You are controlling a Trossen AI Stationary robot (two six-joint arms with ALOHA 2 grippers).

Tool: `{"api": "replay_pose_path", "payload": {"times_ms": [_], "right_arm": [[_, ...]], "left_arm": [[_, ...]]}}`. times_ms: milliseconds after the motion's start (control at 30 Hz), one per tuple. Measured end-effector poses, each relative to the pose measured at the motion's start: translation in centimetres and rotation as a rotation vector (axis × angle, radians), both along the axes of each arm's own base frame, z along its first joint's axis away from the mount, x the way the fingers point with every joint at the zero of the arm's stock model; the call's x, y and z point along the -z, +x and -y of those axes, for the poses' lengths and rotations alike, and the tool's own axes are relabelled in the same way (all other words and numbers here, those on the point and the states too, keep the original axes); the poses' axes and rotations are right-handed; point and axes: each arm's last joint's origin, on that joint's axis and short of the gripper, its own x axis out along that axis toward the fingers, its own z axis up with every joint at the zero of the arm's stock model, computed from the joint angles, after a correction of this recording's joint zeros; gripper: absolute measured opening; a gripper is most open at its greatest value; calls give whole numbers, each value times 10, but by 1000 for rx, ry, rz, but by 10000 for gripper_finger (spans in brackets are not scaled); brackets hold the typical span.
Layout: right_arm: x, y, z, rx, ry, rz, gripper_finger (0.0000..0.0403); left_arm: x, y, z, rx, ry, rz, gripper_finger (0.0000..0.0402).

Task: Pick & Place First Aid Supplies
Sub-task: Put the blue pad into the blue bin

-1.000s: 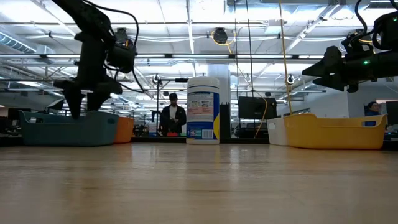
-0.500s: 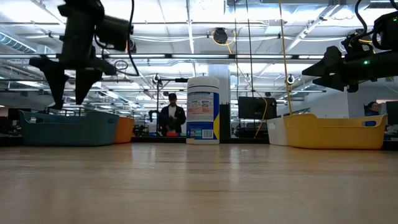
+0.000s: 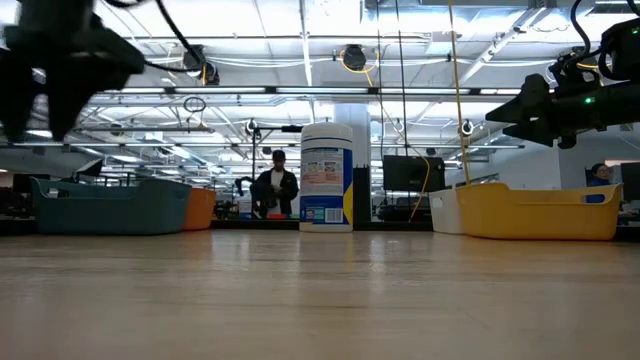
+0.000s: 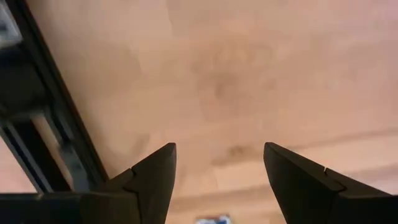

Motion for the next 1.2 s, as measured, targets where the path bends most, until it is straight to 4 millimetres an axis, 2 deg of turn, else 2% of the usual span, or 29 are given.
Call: {"api": "replay_pose_path", "payload": {"times_ms": [167,333,667,1200], "right_arm": [[0,0,0,0,0,0,337],[0,0,0,0,0,0,337],[0,0,0,0,0,0,337],[0,0,0,0,0,0,337]], "left_arm": [[0,-11,39,-28,-16,-16,241],[0,-19,68,-60,-69,17,240],[0,-38,105,-95,-116,41,241],[56,-20,159,-23,-98,3,241]]}}
